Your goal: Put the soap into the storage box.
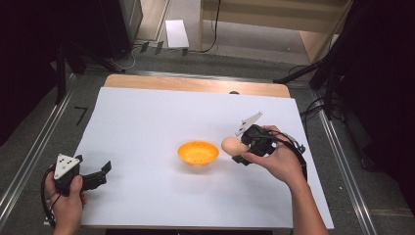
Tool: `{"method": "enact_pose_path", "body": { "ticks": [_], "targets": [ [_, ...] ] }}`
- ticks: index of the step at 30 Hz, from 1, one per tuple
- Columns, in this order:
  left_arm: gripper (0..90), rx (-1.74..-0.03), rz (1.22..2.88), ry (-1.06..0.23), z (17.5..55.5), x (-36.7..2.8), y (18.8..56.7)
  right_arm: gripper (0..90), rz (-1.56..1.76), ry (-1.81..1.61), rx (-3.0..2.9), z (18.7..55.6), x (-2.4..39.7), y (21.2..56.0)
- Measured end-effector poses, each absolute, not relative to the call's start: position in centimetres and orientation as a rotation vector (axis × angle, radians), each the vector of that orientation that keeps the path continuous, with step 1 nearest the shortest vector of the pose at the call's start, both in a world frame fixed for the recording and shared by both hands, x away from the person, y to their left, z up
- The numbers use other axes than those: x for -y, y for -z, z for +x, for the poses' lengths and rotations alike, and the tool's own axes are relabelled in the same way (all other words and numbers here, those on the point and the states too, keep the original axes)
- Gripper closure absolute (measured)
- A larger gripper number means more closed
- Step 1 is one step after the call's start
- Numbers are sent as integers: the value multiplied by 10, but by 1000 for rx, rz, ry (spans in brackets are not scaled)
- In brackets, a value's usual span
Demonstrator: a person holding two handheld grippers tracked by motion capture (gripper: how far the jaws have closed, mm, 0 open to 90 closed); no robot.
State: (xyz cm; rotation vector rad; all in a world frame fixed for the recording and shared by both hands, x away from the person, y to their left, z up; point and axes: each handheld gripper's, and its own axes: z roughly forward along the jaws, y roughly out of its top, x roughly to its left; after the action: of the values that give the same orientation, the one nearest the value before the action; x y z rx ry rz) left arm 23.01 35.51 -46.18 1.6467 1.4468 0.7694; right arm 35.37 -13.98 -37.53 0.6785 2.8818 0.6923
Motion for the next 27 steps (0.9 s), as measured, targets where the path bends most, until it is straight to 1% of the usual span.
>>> {"method": "enact_pose_path", "body": {
  "ticks": [10, 16, 27],
  "targets": [
    [5, -1439, 1656, -780, 230, -354, 462, 337, 567, -650, -2906, 356, 117, 371],
    [5, -1439, 1658, -778, 230, -354, 462, 337, 442, -662, -2924, 355, 102, 370],
    [5, -1438, 1652, -772, 230, -355, 462, 337, 327, -700, -2948, 362, 89, 378]
  ]
}}
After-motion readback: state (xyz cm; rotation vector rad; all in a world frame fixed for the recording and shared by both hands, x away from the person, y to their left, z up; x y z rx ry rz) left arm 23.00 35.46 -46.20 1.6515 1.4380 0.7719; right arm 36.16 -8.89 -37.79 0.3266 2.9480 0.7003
